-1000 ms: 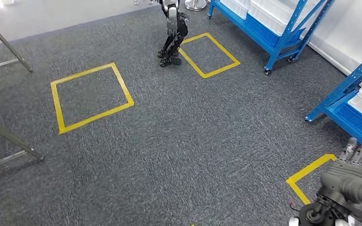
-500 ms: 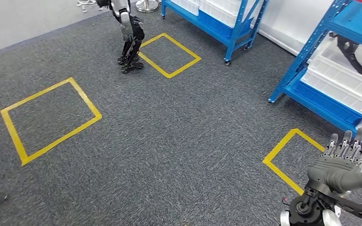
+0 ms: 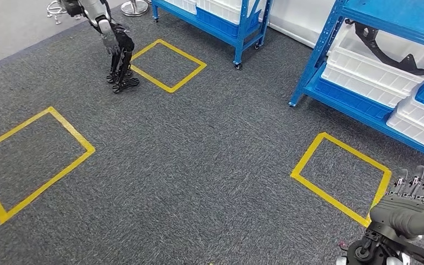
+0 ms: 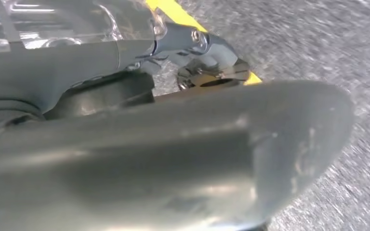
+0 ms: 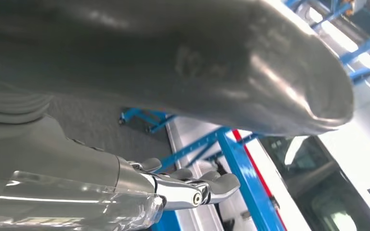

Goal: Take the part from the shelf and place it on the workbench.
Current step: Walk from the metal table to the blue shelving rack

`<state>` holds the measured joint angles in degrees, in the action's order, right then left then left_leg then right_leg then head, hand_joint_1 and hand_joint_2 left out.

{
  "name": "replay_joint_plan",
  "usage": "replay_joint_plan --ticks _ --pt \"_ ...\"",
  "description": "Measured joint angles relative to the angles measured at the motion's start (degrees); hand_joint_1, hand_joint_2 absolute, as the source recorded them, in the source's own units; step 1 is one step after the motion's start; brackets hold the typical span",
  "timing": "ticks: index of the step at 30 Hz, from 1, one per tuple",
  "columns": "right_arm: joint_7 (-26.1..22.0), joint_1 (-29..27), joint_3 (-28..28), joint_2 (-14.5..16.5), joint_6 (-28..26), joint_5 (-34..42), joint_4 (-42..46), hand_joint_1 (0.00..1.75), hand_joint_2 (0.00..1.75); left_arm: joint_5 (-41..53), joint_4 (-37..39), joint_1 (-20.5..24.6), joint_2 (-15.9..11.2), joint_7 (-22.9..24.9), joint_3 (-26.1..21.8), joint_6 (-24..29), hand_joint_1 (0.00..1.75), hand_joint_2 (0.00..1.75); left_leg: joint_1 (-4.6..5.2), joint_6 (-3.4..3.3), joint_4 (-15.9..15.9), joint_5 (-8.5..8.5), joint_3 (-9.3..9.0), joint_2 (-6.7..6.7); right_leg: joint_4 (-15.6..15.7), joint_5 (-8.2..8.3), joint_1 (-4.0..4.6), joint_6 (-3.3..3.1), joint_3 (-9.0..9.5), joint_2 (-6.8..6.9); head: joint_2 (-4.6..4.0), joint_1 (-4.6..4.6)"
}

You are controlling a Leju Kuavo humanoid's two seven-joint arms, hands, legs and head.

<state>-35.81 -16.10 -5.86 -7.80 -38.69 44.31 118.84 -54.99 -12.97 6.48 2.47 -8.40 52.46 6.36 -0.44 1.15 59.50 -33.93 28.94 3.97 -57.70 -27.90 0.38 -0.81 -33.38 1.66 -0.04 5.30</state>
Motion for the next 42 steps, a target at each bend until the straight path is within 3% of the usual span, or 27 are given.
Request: replay_joint_plan --ticks 2,4,5,6,7,9,11,13,14,15,17,18,19,20,21,23,25,27,29,32,34,36,38,39,40,42 --pt "0.0 0.1 0.0 0.03 0.0 -0.01 -0.02 0.0 0.0 0.0 -0.01 0.06 0.01 -0.03 0.0 -0.14 0.0 0.0 -0.14 0.24 5.74 -2.79 2.72 -3.69 0.41 0.03 -0.25 -0.5 0.47 -1.05 0.0 -0.64" --pt "0.01 0.08 0.04 0.06 0.0 0.01 -0.1 0.0 0.0 -0.01 -0.01 -0.03 -0.02 -0.03 0.0 -0.19 0.0 0.0 -0.1 0.33 13.0 -5.15 7.13 -4.42 0.4 -0.15 -0.26 -0.8 0.64 -2.47 0.0 -1.41" --pt "0.01 0.02 0.04 0.08 0.0 0.01 -0.14 0.0 0.0 -0.01 -0.01 -0.09 -0.06 -0.02 0.0 -0.18 0.0 0.0 -0.08 0.33 14.61 -4.9 8.57 -4.38 0.37 -0.24 -0.23 -0.84 0.75 -3.3 0.0 -1.69" --pt "0.04 -0.01 0.04 0.08 -0.02 -0.01 -0.19 0.0 0.0 -0.01 -0.01 -0.14 -0.1 -0.02 0.0 -0.18 0.0 0.0 -0.07 0.28 14.16 -3.49 9.04 -4.41 0.33 -0.36 -0.23 -0.81 0.91 -4.17 0.0 -1.9" --pt "0.18 -0.02 0.04 0.08 -0.07 -0.07 -0.21 0.0 0.0 -0.01 -0.01 -0.19 -0.14 -0.02 0.0 -0.2 0.0 0.0 -0.08 0.2 11.56 -1.08 8.43 -4.82 0.24 -0.53 -0.27 -0.7 1.11 -5.04 0.0 -2.05" --pt "0.9 -0.02 0.04 0.08 -0.2 -0.27 -0.28 0.0 0.0 -0.07 -0.01 -0.23 -0.17 -0.05 0.0 -0.31 0.0 0.0 -0.41 -0.06 4.29 3.35 5.94 -8.15 -0.16 -1.02 -0.35 -0.25 1.29 -6.57 0.0 -2.32" --pt "2.09 0.02 0.0 0.07 -0.27 -0.08 -0.58 0.0 0.0 -0.21 -0.01 -0.25 -0.17 -0.09 0.01 -0.46 0.0 0.0 -0.63 -0.44 0.36 4.52 4.31 -10.77 -0.43 -1.29 -0.57 0.46 1.01 -8.1 0.0 -2.36" --pt "3.28 -0.02 -0.39 0.1 -0.19 1.32 -1.52 0.0 0.0 -0.38 0.0 -0.23 -0.18 -0.1 0.02 -0.58 0.0 0.0 -0.58 -0.98 -0.26 4.16 3.8 -9.69 -0.2 -1.13 -0.81 1.2 0.71 -9.81 0.0 -2.36" --pt "3.74 -0.12 -0.78 0.15 -0.09 2.56 -2.3 0.0 0.0 -0.45 0.01 -0.22 -0.19 -0.1 0.02 -0.65 0.0 0.0 -0.63 -1.29 -0.59 4.19 3.54 -8.79 -0.24 -1.18 -0.77 1.51 0.64 -9.61 0.0 -2.28" --pt "4.13 -0.14 -1.28 0.22 0.02 4.02 -3.32 0.0 0.0 -0.49 0.0 -0.21 -0.14 -0.08 0.02 -0.73 0.0 0.0 -0.7 -1.61 -0.96 4.21 3.22 -7.77 -0.94 -1.64 -0.66 1.85 0.28 -8.38 0.0 -1.99" --pt "4.66 0.01 -2.49 0.41 0.21 7.05 -6.3 0.0 0.0 -0.54 0.01 -0.25 -0.04 0.02 0.02 -0.85 0.0 0.0 -0.61 -2.12 -1.5 4.14 2.63 -5.64 -5.74 -4.19 -0.58 2.55 -2.14 -4.27 0.0 -1.15" --pt "4.9 0.09 -3.18 0.53 0.29 8.28 -8.44 0.0 0.44 -0.57 0.02 -0.31 -0.02 0.12 0.02 -0.9 0.0 0.0 -0.45 -2.28 -1.59 4.0 2.48 -4.59 -9.45 -5.84 -0.7 2.88 -4.17 -2.81 0.0 -0.8" --pt "5.09 0.13 -3.94 0.68 0.44 9.14 -11.03 0.0 0.87 -0.64 0.05 -0.37 -0.05 0.22 0.02 -0.92 0.0 0.0 -0.31 -2.36 -1.6 3.84 2.42 -3.69 -12.89 -7.07 -0.87 3.09 -6.12 -2.2 0.0 -0.66" --pt "5.31 0.17 -4.7 0.82 0.68 9.63 -14.0 0.0 1.31 -0.77 0.08 -0.41 -0.09 0.32 0.02 -0.96 0.0 0.0 -0.2 -2.35 -1.59 3.65 2.35 -2.94 -14.96 -7.39 -1.0 3.2 -7.4 -1.97 0.0 -0.58" --pt "5.74 0.41 -5.56 0.95 0.98 9.89 -17.56 0.0 1.75 -0.95 0.11 -0.42 -0.11 0.38 0.02 -1.0 0.0 0.0 -0.12 -2.28 -1.58 3.45 2.2 -2.37 -14.85 -6.5 -1.08 3.23 -7.54 -1.89 0.0 -0.5" --pt "7.19 1.6 -7.09 1.09 1.33 9.8 -25.53 0.0 1.75 -1.43 0.17 -0.35 -0.08 0.42 0.02 -1.05 0.0 0.0 -0.04 -2.05 -1.57 3.01 1.64 -1.7 -8.7 -2.25 -1.09 3.03 -4.6 -1.76 0.0 -0.37" --pt "9.1 3.2 -8.11 1.04 1.1 9.54 -33.99 0.0 1.75 -1.89 0.19 -0.15 0.01 0.35 0.02 -1.12 0.0 0.0 -0.01 -1.78 -1.59 2.64 1.22 -1.48 -1.99 0.2 -0.83 2.53 -1.02 -1.43 0.0 -0.34" --pt "11.02 5.79 -8.65 0.92 0.37 9.21 -42.14 0.0 1.75 -2.3 0.19 0.02 0.12 0.17 0.02 -1.19 0.0 0.0 -0.08 -1.43 -1.45 2.38 1.17 -1.6 0.12 -0.02 -0.38 2.02 0.23 -1.21 0.0 -0.29" --pt "13.17 10.17 -8.93 0.76 -0.34 8.43 -52.18 0.0 1.75 -2.72 0.2 0.24 0.13 0.03 0.02 -1.2 0.0 0.0 -0.21 -1.44 -1.24 2.19 1.05 -1.87 0.38 0.03 -0.13 1.93 0.41 -1.28 0.0 -0.4" --pt "17.04 15.57 -8.98 0.56 -0.63 6.24 -69.29 0.0 1.75 -3.25 0.19 0.66 0.11 -0.04 0.02 -1.27 0.0 0.0 0.04 -2.24 -2.51 2.93 0.39 -2.87 1.61 0.5 -0.53 2.59 1.09 -0.88 0.0 -0.97" --pt "20.29 17.3 -8.86 0.85 -0.66 3.84 -77.29 0.0 0.87 -3.42 0.18 0.62 0.14 -0.05 0.02 -1.37 0.0 0.0 0.01 -2.88 -6.29 4.88 -1.39 -3.17 2.22 0.48 -0.83 2.84 1.48 -0.75 0.0 -1.15" --pt "23.93 18.79 -8.66 1.17 -0.66 0.76 -83.26 0.0 0.0 -3.45 0.19 0.54 0.11 -0.04 0.02 -1.45 0.0 0.0 -0.33 -2.88 -9.34 6.31 -3.01 -2.87 -1.51 -1.4 -1.2 3.06 -0.45 -1.17 0.0 -1.11" --pt "28.51 19.73 -8.08 1.27 -0.65 -2.79 -88.53 0.0 0.87 -3.45 0.19 0.5 0.11 -0.02 0.02 -1.53 0.0 0.0 -0.66 -2.48 -9.88 6.3 -3.5 -2.69 -8.01 -3.66 -1.82 3.81 -4.06 -1.49 0.0 -0.93" --pt "31.17 19.88 -7.53 1.35 -0.62 -4.73 -90.7 0.0 1.31 -3.44 0.19 0.39 0.09 -0.01 0.02 -1.56 0.0 0.0 -0.9 -2.08 -9.81 6.05 -3.67 -2.68 -9.88 -3.77 -2.24 4.3 -5.27 -1.53 0.0 -0.84" --pt "33.77 19.91 -6.84 1.44 -0.57 -6.62 -92.42 0.0 1.75 -3.42 0.2 0.26 0.07 -0.02 0.02 -1.57 0.0 0.0 -1.23 -1.51 -9.6 5.69 -3.86 -2.68 -9.73 -2.85 -2.75 4.86 -5.5 -1.47 0.0 -0.79" --pt "38.01 20.08 -5.29 1.58 -0.25 -9.76 -94.81 0.0 1.75 -3.27 0.22 0.09 -0.1 -0.09 0.02 -1.56 0.0 0.0 -2.02 0.07 -8.23 4.43 -3.99 -2.57 -4.47 0.52 -3.91 6.45 -3.44 -0.78 0.0 -0.71"
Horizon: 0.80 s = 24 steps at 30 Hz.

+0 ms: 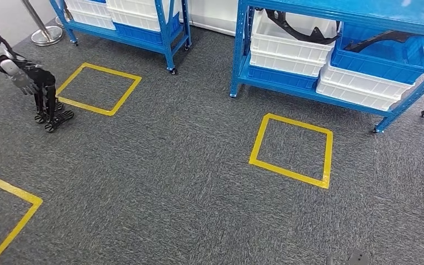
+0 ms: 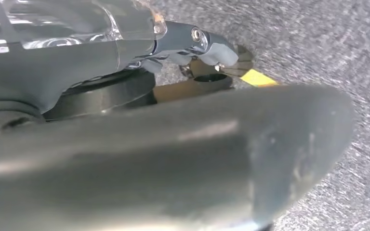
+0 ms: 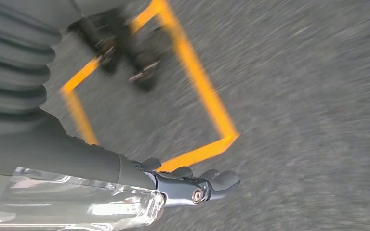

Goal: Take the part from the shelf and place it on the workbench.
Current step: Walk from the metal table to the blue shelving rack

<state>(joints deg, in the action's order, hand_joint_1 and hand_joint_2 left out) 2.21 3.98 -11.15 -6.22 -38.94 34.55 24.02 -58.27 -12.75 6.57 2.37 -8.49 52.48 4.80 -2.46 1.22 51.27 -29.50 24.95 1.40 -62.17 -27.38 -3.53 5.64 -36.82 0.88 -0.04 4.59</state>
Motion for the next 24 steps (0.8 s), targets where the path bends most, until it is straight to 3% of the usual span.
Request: replay_joint_plan --ticks 1,2,3,4,5,6,8,10,12,13,14,16,17,18,21,22,24 --pt "1.58 0.2 0.81 0.18 0.32 -0.93 -0.85 0.0 1.75 0.11 0.02 0.0 -0.26 -0.08 0.01 0.0 0.0 0.0 -0.24 0.92 1.12 -0.93 0.2 0.14 2.33 1.02 -0.37 0.64 1.05 0.19 0.0 0.3" --pt "2.92 0.44 1.6 0.25 0.79 -1.64 -1.68 0.0 1.75 0.21 0.05 0.02 -0.49 -0.2 0.02 -0.04 0.0 0.0 -0.36 1.7 2.4 -1.94 0.5 0.36 3.56 1.21 -0.62 0.48 1.69 0.21 0.0 0.55" --pt "4.28 0.67 2.41 0.35 1.41 -2.12 -2.48 0.0 1.75 0.31 0.08 0.01 -0.72 -0.32 0.03 -0.11 0.0 0.0 -0.33 2.3 3.4 -2.78 0.65 0.59 3.52 0.65 -0.65 -0.09 1.75 0.05 0.0 0.45" --pt "5.66 0.86 3.25 0.42 2.24 -2.46 -3.3 0.0 1.75 0.41 0.1 0.01 -0.89 -0.42 0.05 -0.18 0.0 0.0 -0.35 2.68 3.95 -3.33 0.66 0.83 2.65 0.02 -0.55 -1.19 1.47 -0.43 0.0 0.1" --pt "6.95 0.95 4.03 0.34 3.18 -2.78 -3.98 0.0 1.75 0.51 0.11 0.01 -0.91 -0.49 0.06 -0.25 0.0 0.0 -0.43 2.95 4.23 -3.64 0.54 1.09 2.08 -0.46 -0.47 -2.22 1.33 -0.7 0.0 -0.55" --pt "8.4 0.95 4.78 0.29 4.46 -2.98 -4.5 0.0 1.75 0.65 0.11 0.04 -0.91 -0.54 0.07 -0.32 0.0 0.0 -0.56 3.14 4.41 -4.02 0.37 1.02 1.69 -0.79 -0.27 -2.82 1.22 -0.91 0.0 -1.32" --pt "11.19 0.94 6.2 0.24 8.25 -2.87 -5.17 0.0 1.75 1.02 0.1 0.16 -0.85 -0.63 0.09 -0.48 0.0 0.0 -0.61 2.94 7.75 -6.43 1.83 0.01 1.28 -1.12 0.22 -3.7 1.15 -1.25 0.0 -2.2" --pt "13.79 0.95 7.63 0.25 14.33 -2.16 -5.77 0.0 1.75 1.65 0.1 0.23 -0.81 -1.1 0.15 -0.78 0.0 0.0 -0.08 2.11 15.97 -10.44 6.12 -1.12 1.39 -1.13 0.83 -4.27 1.17 -1.49 0.0 -2.82" --pt "15.55 0.83 8.96 0.28 22.15 -1.29 -6.34 0.0 1.75 2.34 0.1 0.19 -0.82 -2.29 0.34 -1.38 0.0 0.0 0.76 1.08 23.08 -12.24 10.48 -1.31 1.49 -1.13 1.55 -4.6 1.21 -1.86 0.0 -3.03" --pt "16.04 0.78 9.62 0.34 25.66 -0.91 -6.6 0.0 1.31 2.59 0.1 0.14 -0.84 -2.97 0.46 -1.72 0.0 0.0 1.27 0.35 23.73 -11.39 11.4 -1.39 1.5 -1.17 1.92 -4.72 1.24 -2.12 0.0 -3.03" --pt "16.27 0.77 10.28 0.43 28.14 -0.65 -6.86 0.0 0.87 2.74 0.11 0.09 -0.86 -3.52 0.56 -2.02 0.0 0.0 1.82 -0.51 22.05 -9.49 11.23 -1.53 1.51 -1.18 2.22 -4.81 1.29 -2.43 0.0 -3.04" --pt "16.35 0.78 11.56 0.8 30.24 -0.4 -7.28 0.0 0.0 2.87 0.12 0.06 -0.99 -4.07 0.64 -2.33 0.0 0.0 3.11 -2.52 14.72 -4.84 8.78 -2.41 1.58 -1.14 2.57 -4.92 1.36 -2.96 0.0 -3.02" --pt "16.34 0.72 12.12 1.02 30.55 -0.38 -7.47 0.0 0.0 2.89 0.12 0.06 -1.07 -4.16 0.66 -2.4 0.0 0.0 3.59 -3.19 11.45 -3.28 7.56 -2.85 1.62 -1.11 2.67 -4.94 1.35 -3.18 0.0 -3.04" --pt "16.32 0.62 12.64 1.2 30.78 -0.39 -7.65 0.0 0.44 2.91 0.12 0.08 -1.14 -4.26 0.69 -2.46 0.0 0.0 3.89 -3.48 9.22 -2.41 6.78 -3.22 1.61 -1.13 2.74 -4.94 1.31 -3.32 0.0 -3.06" --pt "15.94 0.36 14.04 1.25 31.35 -0.64 -8.15 0.0 1.75 2.91 0.13 0.0 -1.15 -4.58 0.9 -2.64 0.0 0.0 3.75 -1.35 7.69 -2.04 6.28 -3.22 1.6 -1.41 3.03 -6.63 1.36 -3.45 0.0 -3.07" --pt "15.58 0.36 14.51 1.21 31.48 -0.74 -8.25 0.0 1.75 2.91 0.14 -0.04 -1.19 -4.69 0.96 -2.66 0.0 0.0 3.68 -0.93 7.65 -2.05 6.18 -3.13 1.74 -1.41 3.08 -7.09 1.5 -3.45 0.0 -2.99" --pt "14.55 0.44 15.44 1.16 31.74 -0.83 -8.43 0.0 1.75 2.86 0.14 -0.05 -1.34 -4.89 1.01 -2.76 0.0 0.0 3.67 -1.43 7.63 -2.05 6.06 -2.88 2.18 -1.16 3.13 -6.73 1.86 -3.48 0.0 -2.9"
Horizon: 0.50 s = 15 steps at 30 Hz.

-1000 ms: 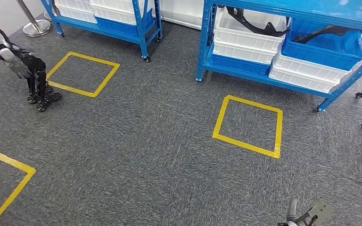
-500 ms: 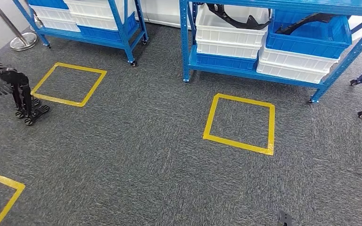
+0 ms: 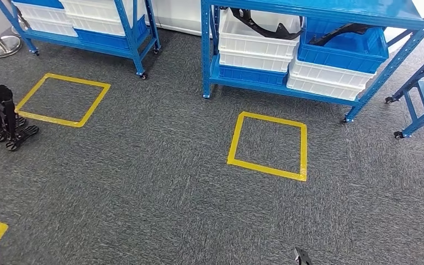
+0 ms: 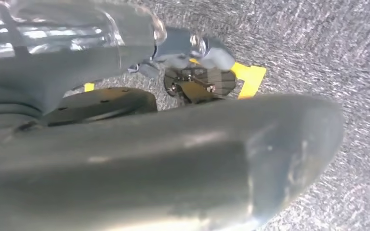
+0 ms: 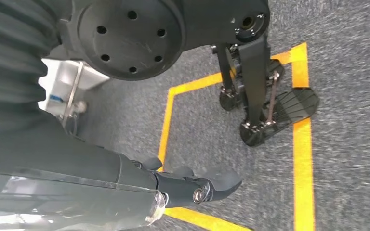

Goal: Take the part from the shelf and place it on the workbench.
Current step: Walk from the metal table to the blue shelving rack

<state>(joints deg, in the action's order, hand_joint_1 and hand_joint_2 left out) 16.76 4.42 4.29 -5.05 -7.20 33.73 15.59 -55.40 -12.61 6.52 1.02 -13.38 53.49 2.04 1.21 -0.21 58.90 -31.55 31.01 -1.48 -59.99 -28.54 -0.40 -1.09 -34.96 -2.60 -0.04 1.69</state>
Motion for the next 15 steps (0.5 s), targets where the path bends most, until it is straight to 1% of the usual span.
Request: replay_joint_plan --ticks 4,7,11,13,14,15 --pt "-1.57 0.09 1.81 -0.28 0.78 0.01 -0.34 0.0 1.75 -0.18 0.0 0.02 0.05 -0.18 0.33 -0.25 0.0 0.0 -0.06 -0.45 0.0 -0.07 -0.18 0.53 0.57 0.25 0.06 0.46 0.45 -0.36 0.0 0.12" --pt "-2.17 0.09 2.84 -0.38 0.96 0.25 -0.56 0.0 1.75 -0.49 0.0 0.03 0.06 -0.26 0.54 -0.55 0.0 0.0 -0.05 -0.62 0.01 -0.13 -0.23 0.71 0.78 0.38 0.05 0.68 0.52 -0.57 0.0 0.12" --pt "-2.5 0.08 3.86 -0.39 0.19 0.95 -0.79 0.0 0.0 -0.82 0.0 0.04 0.06 -0.66 0.58 -0.87 0.0 0.0 0.02 -0.84 0.12 -0.22 -0.25 0.76 1.0 0.47 0.02 0.91 0.55 -0.65 0.0 0.1" --pt "-2.63 0.05 4.22 -0.39 -0.33 1.39 -0.94 0.0 0.0 -0.96 0.0 0.07 0.03 -0.84 0.59 -0.91 0.0 0.0 0.08 -1.43 -0.03 -0.11 -0.35 0.83 1.44 0.76 -0.04 1.73 0.66 -0.92 0.0 0.07" --pt "-2.72 0.05 4.36 -0.44 -0.53 1.52 -1.02 0.0 0.0 -1.02 -0.01 0.09 0.04 -0.86 0.6 -0.95 0.0 0.0 -0.06 -1.79 -0.47 0.17 -0.59 1.05 1.6 0.8 0.0 2.17 0.71 -0.98 0.0 0.05" --pt "-2.83 0.04 4.55 -0.48 -0.71 1.65 -1.1 0.0 0.0 -1.07 -0.01 0.12 0.04 -0.89 0.62 -1.0 0.0 0.0 -0.29 -2.16 -1.17 0.52 -0.94 1.34 1.19 0.43 0.08 2.56 0.52 -0.65 0.0 0.16"
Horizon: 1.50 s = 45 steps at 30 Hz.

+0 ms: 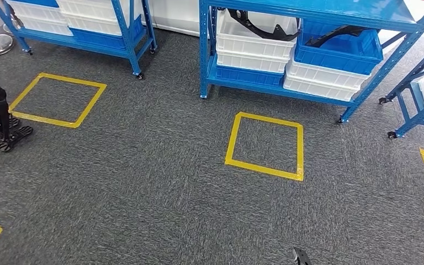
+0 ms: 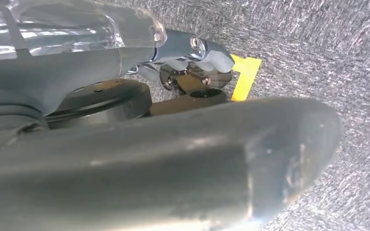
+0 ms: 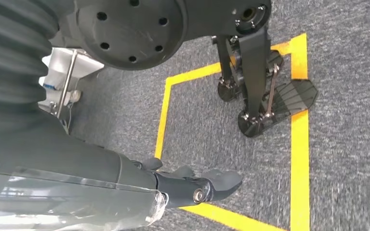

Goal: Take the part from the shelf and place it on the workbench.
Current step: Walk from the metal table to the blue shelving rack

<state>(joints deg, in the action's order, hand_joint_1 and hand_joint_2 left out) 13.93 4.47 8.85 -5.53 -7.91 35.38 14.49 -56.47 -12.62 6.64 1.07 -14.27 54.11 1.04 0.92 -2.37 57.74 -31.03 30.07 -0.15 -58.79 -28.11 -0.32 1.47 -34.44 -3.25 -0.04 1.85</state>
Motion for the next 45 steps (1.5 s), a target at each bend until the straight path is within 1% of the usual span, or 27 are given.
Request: replay_joint_plan --ticks 2,4,6,8,9,11,12,14,16,18,20,21,23,25,27,29,30,32,33,34,36,37,38,39,41,42,45 --pt "-0.21 0.06 0.37 -0.09 -0.27 0.13 -0.11 0.0 0.0 -0.05 -0.01 0.01 0.05 -0.03 0.08 -0.15 0.0 0.0 -0.38 -0.28 -1.15 0.51 -0.66 0.83 -3.97 -2.39 0.1 0.26 -1.87 1.35 0.0 0.44" --pt "-0.34 0.06 0.68 -0.1 -0.38 0.18 -0.2 0.0 0.0 -0.07 -0.01 -0.06 0.05 -0.03 0.16 -0.24 0.0 0.0 -0.42 -0.29 -1.39 0.4 -0.96 1.75 -10.96 -5.44 -0.11 0.53 -5.34 2.46 0.0 0.94" --pt "-0.39 -0.1 0.85 -0.07 -0.35 0.19 -0.31 0.0 0.0 -0.07 -0.01 -0.1 0.04 -0.03 0.19 -0.25 0.0 0.0 -0.48 -0.02 -1.37 0.04 -1.3 2.74 -13.89 -5.43 -0.44 0.79 -6.83 2.97 0.0 1.27" --pt "-0.42 -0.2 1.02 -0.11 -0.27 0.18 -0.44 0.0 0.0 -0.07 -0.01 -0.1 0.08 -0.04 0.21 -0.25 0.0 0.0 -0.62 0.52 -1.35 -0.5 -1.95 3.74 -8.79 -1.75 -0.68 0.96 -4.25 4.17 0.0 1.49" --pt "-0.45 -0.13 1.11 -0.14 -0.2 0.18 -0.49 0.0 0.0 -0.07 -0.01 -0.09 0.08 -0.05 0.24 -0.25 0.0 0.0 -0.56 0.9 -1.33 -0.85 -2.33 4.28 -5.08 -0.25 -0.52 1.05 -2.29 5.71 0.0 1.65" --pt "-0.54 0.28 1.28 -0.12 0.04 0.19 -0.55 0.0 0.0 -0.07 0.01 -0.1 0.04 -0.07 0.28 -0.25 0.0 0.0 -0.32 1.65 -1.25 -1.59 -2.96 5.5 -0.19 0.96 -0.13 0.49 0.23 7.77 0.0 1.9" --pt "-0.57 0.44 1.35 -0.09 0.16 0.19 -0.56 0.0 0.0 -0.08 0.01 -0.08 0.01 -0.09 0.3 -0.26 0.0 0.0 -0.18 2.0 -1.28 -1.89 -3.23 6.22 0.41 0.61 0.14 0.05 0.52 7.92 0.0 1.79" --pt "-0.59 0.47 1.54 -0.05 0.29 0.29 -0.59 0.0 0.0 -0.09 0.01 0.04 -0.01 -0.16 0.31 -0.28 0.0 0.0 -0.29 2.57 -1.37 -2.51 -3.86 7.37 0.58 0.5 0.14 -0.94 0.54 6.23 0.0 1.36" --pt "-0.61 0.38 1.73 -0.03 0.33 0.46 -0.66 0.0 0.0 -0.09 -0.01 0.24 0.0 -0.24 0.31 -0.33 0.0 0.0 -0.65 3.21 0.69 -4.3 -3.39 4.31 0.76 0.51 -0.04 -1.69 0.69 4.75 0.0 0.98" --pt "-0.63 0.48 1.9 -0.04 0.33 0.53 -0.74 0.0 0.0 -0.09 0.0 0.25 0.01 -0.26 0.32 -0.36 0.0 0.0 -0.92 3.62 7.57 -7.79 -0.09 0.29 0.85 0.53 -0.17 -2.18 0.75 3.26 0.0 0.59" --pt "-0.64 0.55 2.1 -0.08 0.33 0.54 -0.8 0.0 0.0 -0.09 0.01 0.11 0.01 -0.25 0.33 -0.37 0.0 0.0 -0.95 3.65 14.91 -10.13 4.19 -0.22 0.84 0.49 -0.13 -2.35 0.76 1.52 0.0 0.43" --pt "-0.64 0.52 2.18 -0.08 0.33 0.54 -0.84 0.0 0.0 -0.1 0.01 0.06 0.01 -0.25 0.33 -0.37 0.0 0.0 -0.95 3.58 16.16 -9.65 5.37 -0.21 0.83 0.48 -0.12 -2.36 0.8 0.64 0.0 0.4" --pt "-0.66 0.43 2.24 -0.07 0.33 0.58 -0.94 0.0 0.0 -0.12 0.01 0.03 -0.02 -0.25 0.33 -0.38 0.0 0.0 -1.01 3.25 11.84 -5.33 4.55 -0.94 0.81 0.45 -0.13 -2.33 0.98 -1.14 0.0 0.37" --pt "-0.7 0.47 2.27 -0.07 0.34 0.67 -0.98 0.0 0.0 -0.17 0.01 0.03 -0.08 -0.26 0.33 -0.42 0.0 0.0 -1.33 2.8 4.22 -1.04 1.88 -4.51 0.72 0.41 -0.18 -2.04 1.0 -2.82 0.0 0.26" --pt "-0.75 0.57 2.29 -0.07 0.34 0.82 -0.98 0.0 0.0 -0.23 0.01 0.0 -0.1 -0.29 0.34 -0.48 0.0 0.0 -1.49 2.42 0.8 0.04 0.6 -6.83 0.77 0.53 -0.29 -1.37 0.73 -4.37 0.0 0.17" --pt "-0.79 0.49 2.43 -0.09 0.33 1.06 -1.0 0.0 0.0 -0.31 0.01 -0.02 -0.07 -0.31 0.35 -0.54 0.0 0.0 -1.44 1.87 0.42 0.16 0.35 -5.37 1.12 0.93 -0.45 -0.49 0.46 -6.04 0.0 0.14" --pt "-0.81 0.39 2.55 -0.12 0.32 1.2 -1.03 0.0 0.0 -0.33 0.01 0.02 -0.05 -0.32 0.36 -0.55 0.0 0.0 -1.48 1.48 0.16 0.34 0.21 -4.38 1.01 0.87 -0.41 -0.12 0.27 -5.65 0.0 0.2" --pt "-0.9 0.48 2.85 -0.27 0.28 1.38 -1.12 0.0 0.0 -0.36 0.0 0.03 0.07 -0.35 0.36 -0.61 0.0 0.0 -1.52 0.81 -0.35 0.61 -0.01 -2.14 -2.18 -1.27 -0.17 0.43 -1.33 -2.01 0.0 1.02" --pt "-0.98 0.65 2.96 -0.32 0.26 1.49 -1.15 0.0 0.0 -0.36 0.01 -0.07 0.08 -0.37 0.36 -0.64 0.0 0.0 -1.34 0.61 -0.42 0.6 -0.07 -0.92 -5.51 -3.26 -0.1 0.67 -2.9 0.44 0.0 1.55" --pt "-1.07 0.83 3.06 -0.36 0.26 1.58 -1.17 0.0 0.0 -0.36 0.03 -0.21 0.08 -0.37 0.37 -0.67 0.0 0.0 -1.14 0.45 -0.43 0.52 -0.06 0.33 -9.41 -5.3 -0.13 0.91 -4.72 1.94 0.0 2.02" --pt "-1.18 0.8 3.27 -0.33 0.28 1.72 -1.19 0.0 0.0 -0.36 0.08 -0.35 0.01 -0.37 0.37 -0.67 0.0 0.0 -0.79 0.28 -0.41 0.33 -0.06 2.59 -14.53 -7.11 -0.2 1.14 -6.83 3.01 0.0 2.32" --pt "-1.18 0.61 3.4 -0.33 0.28 1.74 -1.21 0.0 0.0 -0.38 0.09 -0.29 -0.01 -0.37 0.37 -0.68 0.0 0.0 -0.63 0.24 -0.41 0.23 -0.11 3.5 -14.03 -6.36 -0.2 1.07 -6.26 3.25 0.0 2.41" --pt "-1.19 0.43 3.53 -0.39 0.25 1.74 -1.25 0.0 0.0 -0.39 0.1 -0.21 0.02 -0.38 0.37 -0.68 0.0 0.0 -0.48 0.26 -0.41 0.12 -0.21 4.29 -11.37 -4.76 -0.13 0.84 -4.59 3.59 0.0 2.52" --pt "-1.19 0.32 3.65 -0.5 0.21 1.74 -1.28 0.0 0.0 -0.41 0.09 -0.11 0.07 -0.38 0.37 -0.69 0.0 0.0 -0.33 0.3 -0.41 0.0 -0.36 5.0 -7.23 -2.91 0.08 0.39 -2.16 4.4 0.0 2.62" --pt "-1.19 0.46 3.76 -0.75 0.17 1.74 -1.34 0.0 0.0 -0.42 0.08 0.05 0.17 -0.39 0.37 -0.7 0.0 0.0 0.05 0.6 -0.36 -0.3 -0.46 6.1 -0.4 -0.9 0.66 -0.67 1.7 6.33 0.0 2.59" --pt "-1.19 0.49 3.82 -0.86 0.17 1.71 -1.35 0.0 0.0 -0.43 0.08 0.12 0.22 -0.38 0.37 -0.73 0.0 0.0 0.14 0.79 -0.33 -0.41 -0.51 6.5 1.13 -0.74 0.93 -1.09 2.52 6.93 0.0 2.47" --pt "-1.17 0.15 4.1 -0.98 0.17 1.63 -1.39 0.0 0.0 -0.45 0.08 0.25 0.29 -0.3 0.38 -0.9 0.0 0.0 0.32 0.51 -0.17 -0.81 -0.63 6.46 1.59 -0.72 0.99 -0.75 2.74 6.72 0.0 2.11"
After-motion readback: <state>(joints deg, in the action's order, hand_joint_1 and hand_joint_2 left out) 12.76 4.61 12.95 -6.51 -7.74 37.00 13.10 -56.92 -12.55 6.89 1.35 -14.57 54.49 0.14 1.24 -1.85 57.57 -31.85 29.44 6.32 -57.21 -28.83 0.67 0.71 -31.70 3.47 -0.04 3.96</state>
